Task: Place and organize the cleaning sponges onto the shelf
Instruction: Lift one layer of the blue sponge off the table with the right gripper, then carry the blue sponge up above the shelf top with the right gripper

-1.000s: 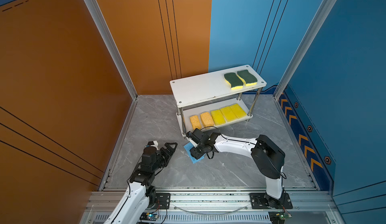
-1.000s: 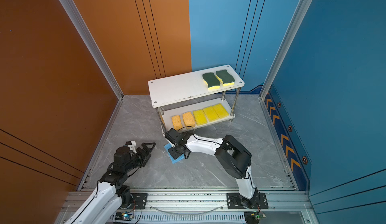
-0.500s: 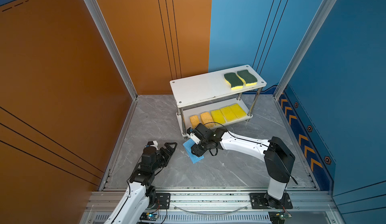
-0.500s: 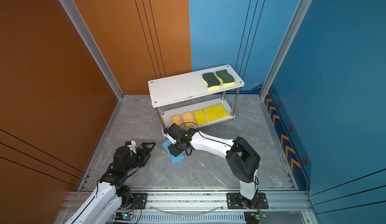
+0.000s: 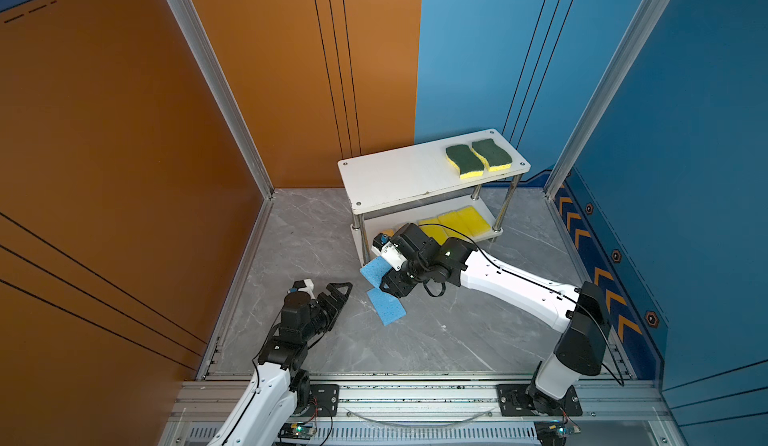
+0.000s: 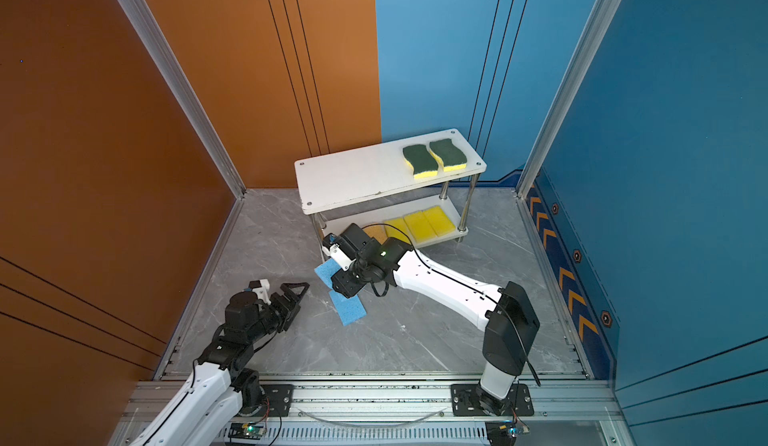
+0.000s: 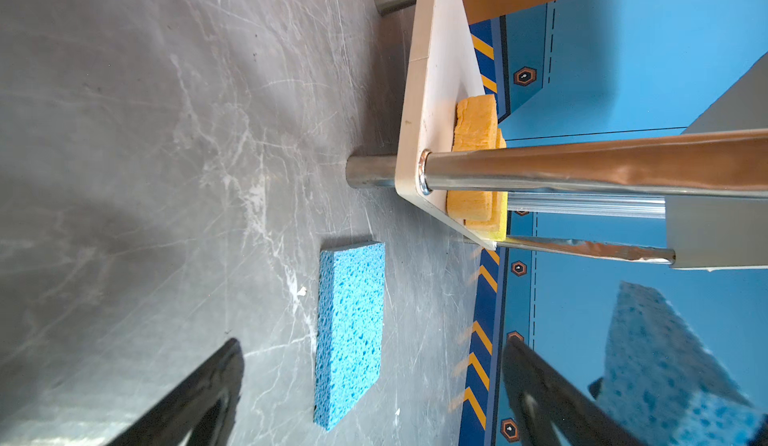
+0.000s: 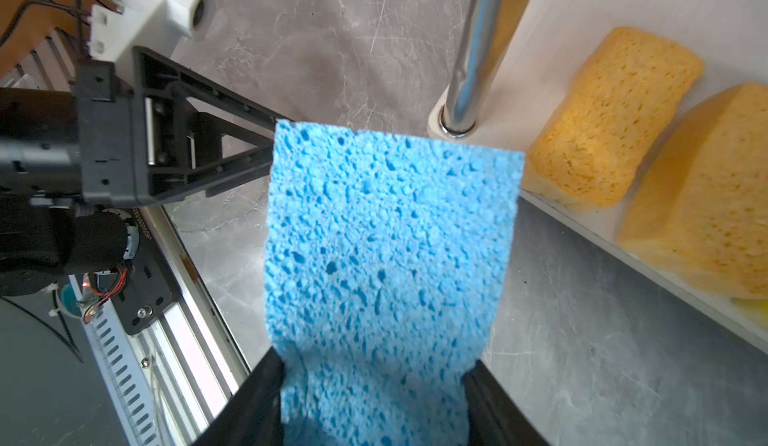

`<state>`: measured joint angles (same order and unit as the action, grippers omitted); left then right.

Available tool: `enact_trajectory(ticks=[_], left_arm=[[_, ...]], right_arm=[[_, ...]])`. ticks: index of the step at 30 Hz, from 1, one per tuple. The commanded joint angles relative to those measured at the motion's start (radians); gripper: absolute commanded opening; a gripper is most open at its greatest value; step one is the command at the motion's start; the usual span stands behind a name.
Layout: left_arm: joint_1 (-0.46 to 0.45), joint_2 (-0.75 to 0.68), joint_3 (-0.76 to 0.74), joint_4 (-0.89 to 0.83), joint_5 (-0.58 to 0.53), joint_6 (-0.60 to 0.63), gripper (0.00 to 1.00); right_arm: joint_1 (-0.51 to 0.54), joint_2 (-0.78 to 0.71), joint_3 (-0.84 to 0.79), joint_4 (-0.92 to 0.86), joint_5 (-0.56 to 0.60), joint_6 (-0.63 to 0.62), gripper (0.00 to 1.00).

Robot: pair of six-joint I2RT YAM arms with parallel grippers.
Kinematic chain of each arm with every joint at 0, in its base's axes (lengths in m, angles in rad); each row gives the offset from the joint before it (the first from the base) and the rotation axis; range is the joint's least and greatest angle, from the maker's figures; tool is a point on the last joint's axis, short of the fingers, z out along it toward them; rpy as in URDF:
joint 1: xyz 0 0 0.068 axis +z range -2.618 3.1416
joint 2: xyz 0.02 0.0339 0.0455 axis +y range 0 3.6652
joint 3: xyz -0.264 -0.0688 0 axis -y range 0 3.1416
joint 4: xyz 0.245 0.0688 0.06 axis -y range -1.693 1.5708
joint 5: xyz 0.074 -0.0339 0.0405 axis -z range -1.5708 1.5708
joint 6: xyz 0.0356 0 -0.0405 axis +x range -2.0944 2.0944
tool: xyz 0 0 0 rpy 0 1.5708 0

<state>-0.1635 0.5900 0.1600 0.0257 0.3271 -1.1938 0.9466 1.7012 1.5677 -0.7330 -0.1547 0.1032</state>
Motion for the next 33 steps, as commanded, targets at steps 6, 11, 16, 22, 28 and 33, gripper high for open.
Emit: enact_trajectory(ticks=[6,11,16,22,28,33], left_arm=[[0.017,-0.007,-0.033,0.035,0.035,0.011,0.98],[0.028,-0.001,-0.030,0.040,0.041,0.013,0.98],[0.041,0.014,-0.026,0.049,0.050,0.019,0.98],[0.051,0.036,-0.029,0.073,0.064,0.019,0.98],[0.059,0.037,-0.029,0.079,0.069,0.021,0.98],[0.065,0.038,-0.030,0.083,0.078,0.019,0.98]], right_arm=[[-0.024,-0.083,0.098,-0.109,0.013,-0.040,0.57],[-0.047,-0.109,0.140,-0.130,0.027,-0.063,0.57],[-0.075,-0.121,0.192,-0.161,0.063,-0.089,0.57],[-0.099,-0.133,0.266,-0.174,0.101,-0.115,0.56],[-0.112,-0.139,0.316,-0.174,0.173,-0.149,0.57],[-0.137,-0.125,0.381,-0.173,0.202,-0.176,0.57]])
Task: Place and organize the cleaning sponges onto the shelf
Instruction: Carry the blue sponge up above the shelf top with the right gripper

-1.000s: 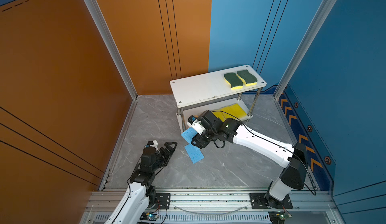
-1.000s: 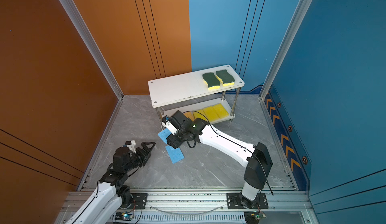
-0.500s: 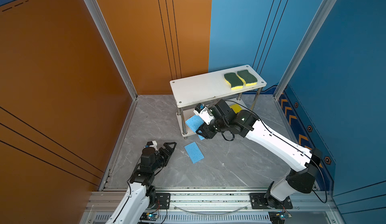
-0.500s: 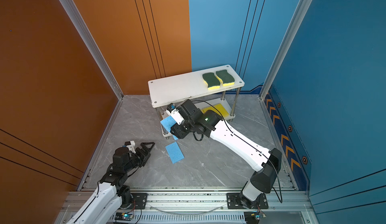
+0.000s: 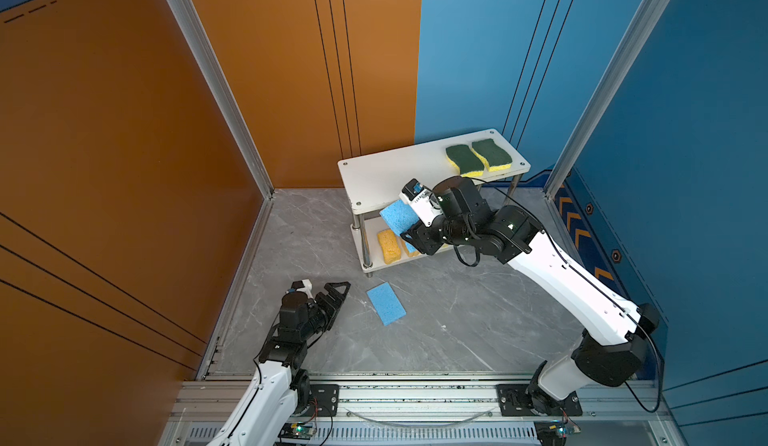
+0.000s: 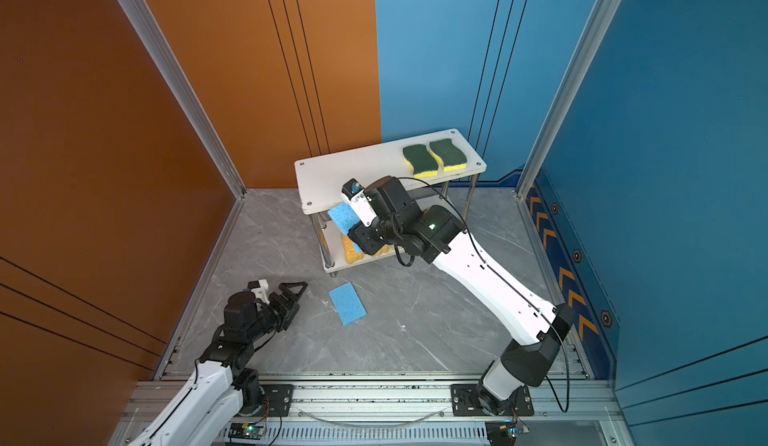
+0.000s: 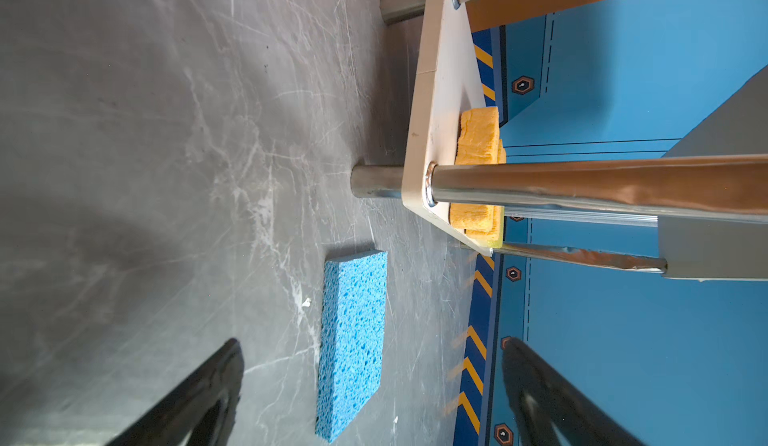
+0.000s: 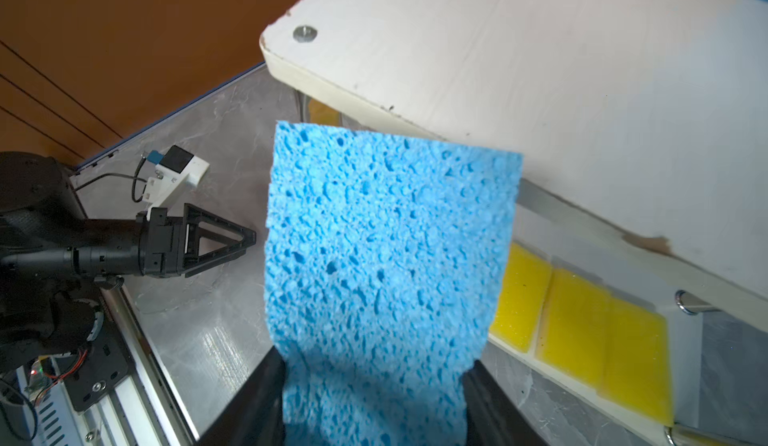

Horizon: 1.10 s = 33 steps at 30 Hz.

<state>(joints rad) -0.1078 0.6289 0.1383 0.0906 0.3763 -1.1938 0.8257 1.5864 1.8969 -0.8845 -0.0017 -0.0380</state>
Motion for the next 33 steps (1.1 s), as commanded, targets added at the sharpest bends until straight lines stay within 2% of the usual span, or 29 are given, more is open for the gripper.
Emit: enact_trajectory(ticks=[1,10,25,33], left_arm=[[0.010,-0.004,-0.008,0.020,0.029,0.018,0.98],[0.011,-0.040,-0.014,0.002,0.031,0.011,0.98],[0.011,-0.077,-0.018,-0.015,0.035,-0.006,0.98],[0.011,-0.095,-0.017,-0.026,0.037,-0.011,0.98]], right_arm=[[-0.022,-0.007,0.067,-0.019,0.051,-0.041,0.57],[-0.097,0.023,0.165,0.041,0.052,-0.058,0.57],[-0.220,0.084,0.185,0.176,0.127,-0.096,0.57],[-0.252,0.135,0.192,0.245,0.144,-0.070,0.57]])
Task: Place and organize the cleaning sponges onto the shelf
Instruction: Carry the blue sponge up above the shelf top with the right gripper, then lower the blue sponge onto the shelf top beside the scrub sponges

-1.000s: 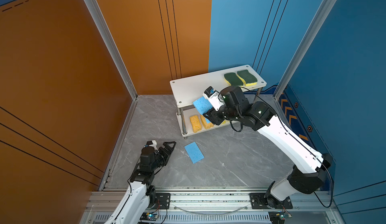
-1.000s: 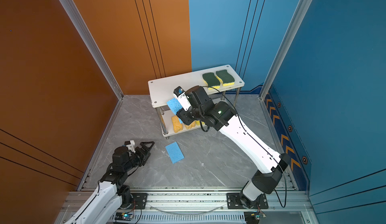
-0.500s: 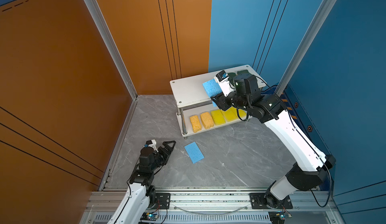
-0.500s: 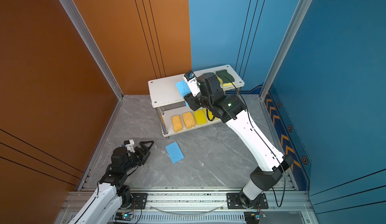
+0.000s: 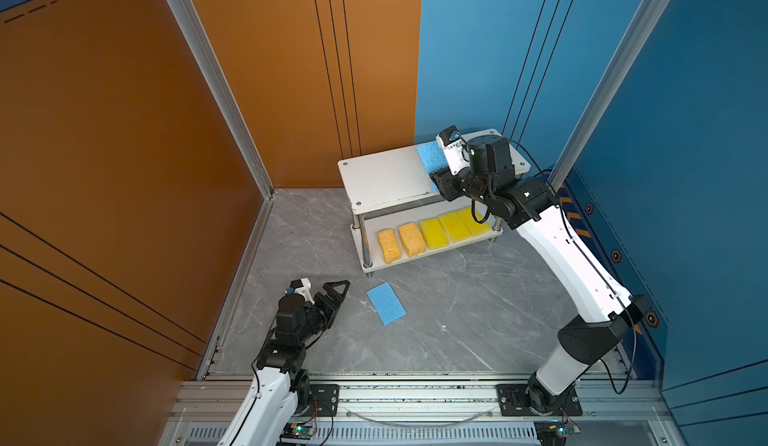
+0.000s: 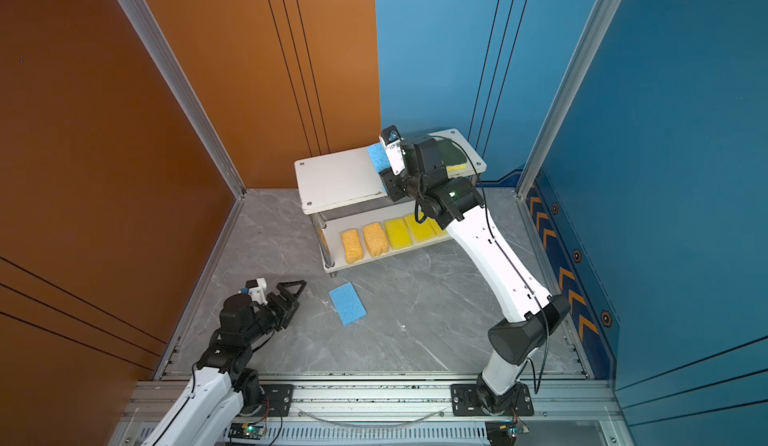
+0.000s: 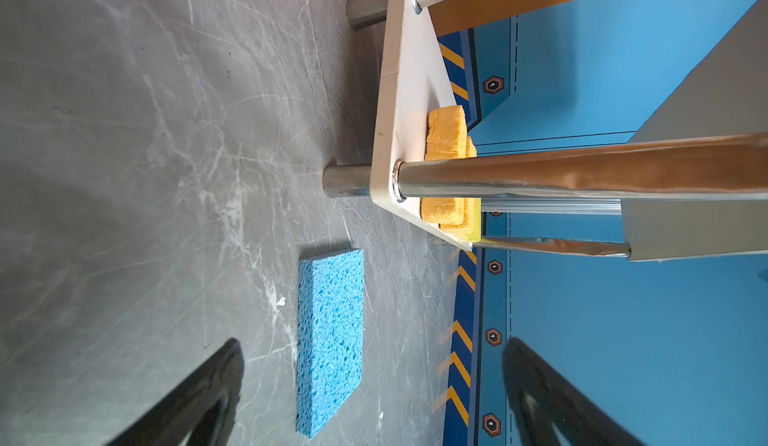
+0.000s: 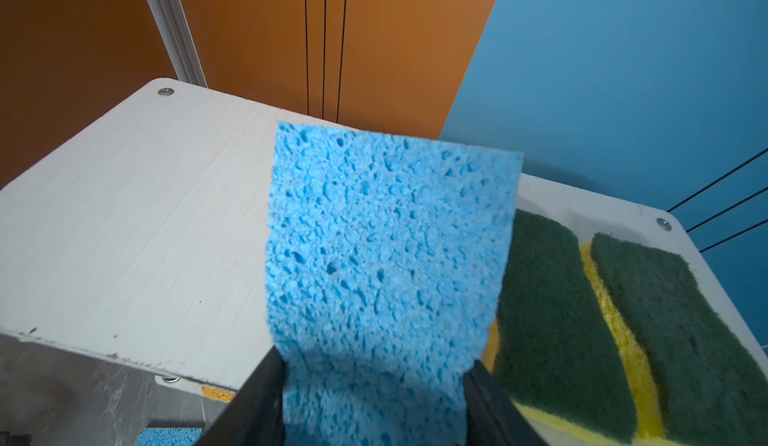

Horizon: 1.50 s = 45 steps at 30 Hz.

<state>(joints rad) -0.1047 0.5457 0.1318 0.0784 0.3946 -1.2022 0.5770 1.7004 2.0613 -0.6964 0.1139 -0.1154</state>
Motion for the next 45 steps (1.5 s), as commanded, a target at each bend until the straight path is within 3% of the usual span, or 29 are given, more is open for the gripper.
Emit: enact_trajectory(ticks=[1,26,45], left_arm=[[0.008,-0.011,-0.011,-0.016,0.019,-0.002,0.98],[0.008,-0.099,-0.017,-0.093,0.019,-0.009,0.98],[0.008,-0.126,-0.032,-0.103,0.016,-0.014,0.98]], right_arm=[[-0.003,0.029,0.029,0.063,0.023,0.008,0.57],[-0.011,0.110,0.039,0.092,0.043,0.097,0.64],[-0.010,0.122,0.020,0.100,0.055,0.071,0.72]])
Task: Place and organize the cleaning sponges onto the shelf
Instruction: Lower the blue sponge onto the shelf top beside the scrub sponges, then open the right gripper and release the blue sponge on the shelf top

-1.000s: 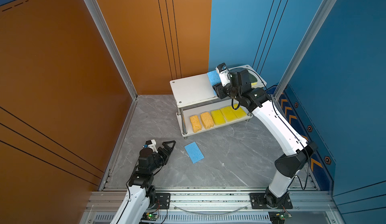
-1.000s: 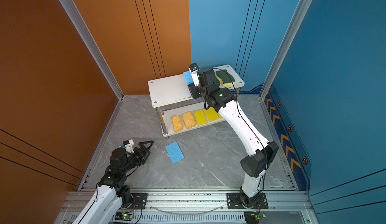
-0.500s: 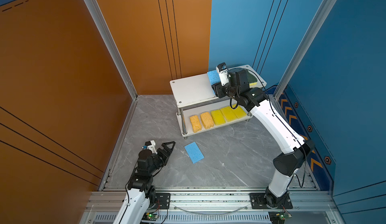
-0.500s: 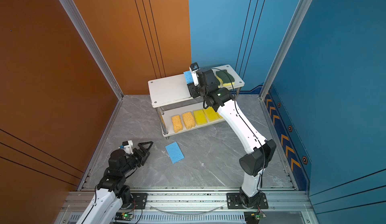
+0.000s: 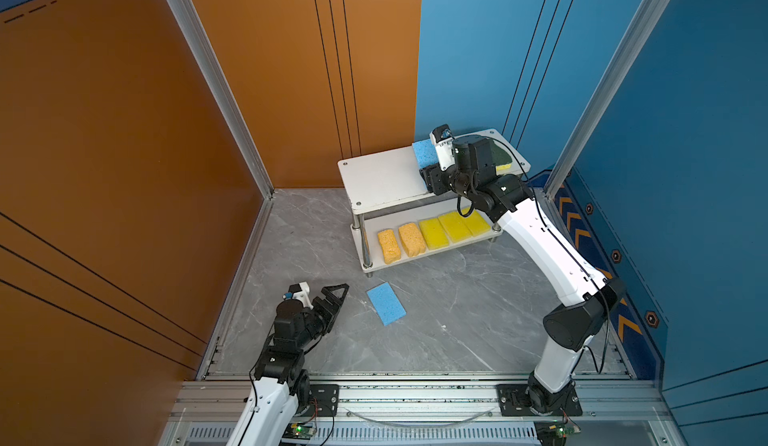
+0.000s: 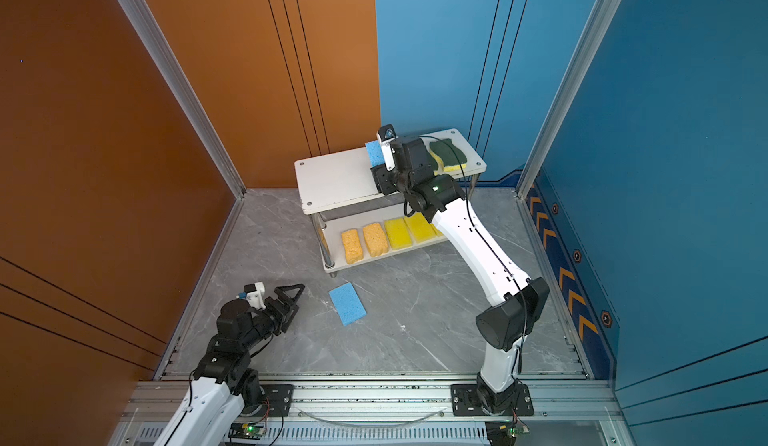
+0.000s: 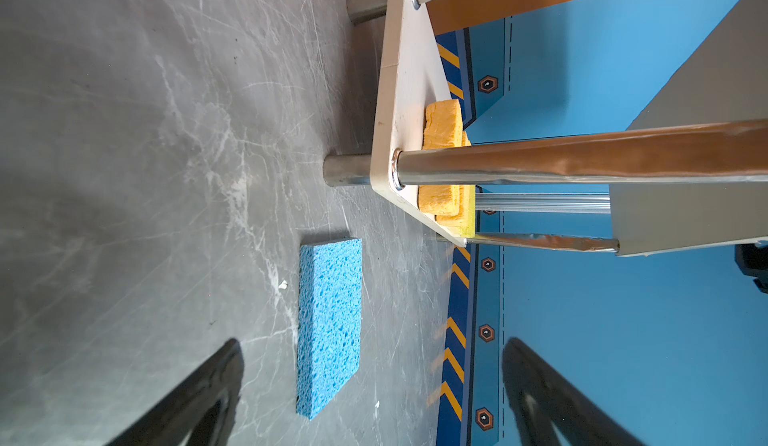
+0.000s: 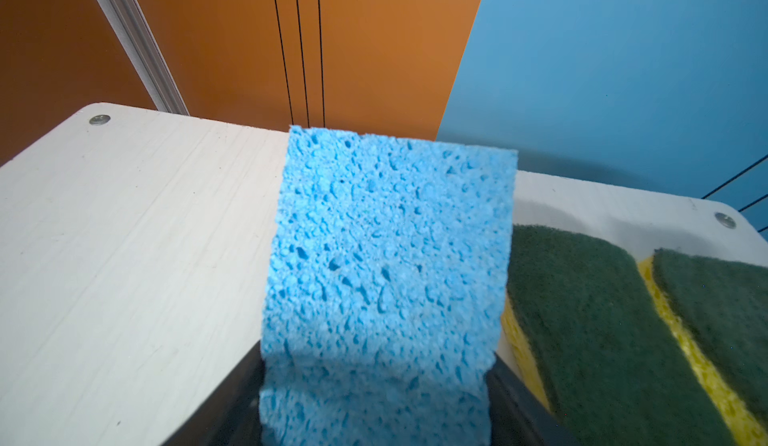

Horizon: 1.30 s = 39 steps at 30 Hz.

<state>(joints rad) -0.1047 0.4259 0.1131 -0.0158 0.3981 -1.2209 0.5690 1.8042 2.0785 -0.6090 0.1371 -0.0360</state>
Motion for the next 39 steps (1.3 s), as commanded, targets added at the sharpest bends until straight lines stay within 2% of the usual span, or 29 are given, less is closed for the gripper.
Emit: enact_trajectory(ticks=[1,18,29,39], left_arm=[[0.008,-0.007,-0.016,-0.009,0.014,0.004,0.98],[0.008,-0.005,-0.017,-0.008,0.016,0.004,0.98],[0.008,-0.007,-0.018,-0.006,0.016,0.004,0.98],[0.009,0.000,-0.017,0.010,0.012,0.001,0.98]], right_arm=[[-0.002,0.020,0.002,0.012,0.033,-0.009,0.73],[-0.001,0.017,0.002,0.033,0.041,-0.029,0.84],[0.009,-0.034,0.000,0.058,0.019,-0.062,0.88],[0.052,-0.121,-0.017,0.048,0.098,-0.140,0.94]])
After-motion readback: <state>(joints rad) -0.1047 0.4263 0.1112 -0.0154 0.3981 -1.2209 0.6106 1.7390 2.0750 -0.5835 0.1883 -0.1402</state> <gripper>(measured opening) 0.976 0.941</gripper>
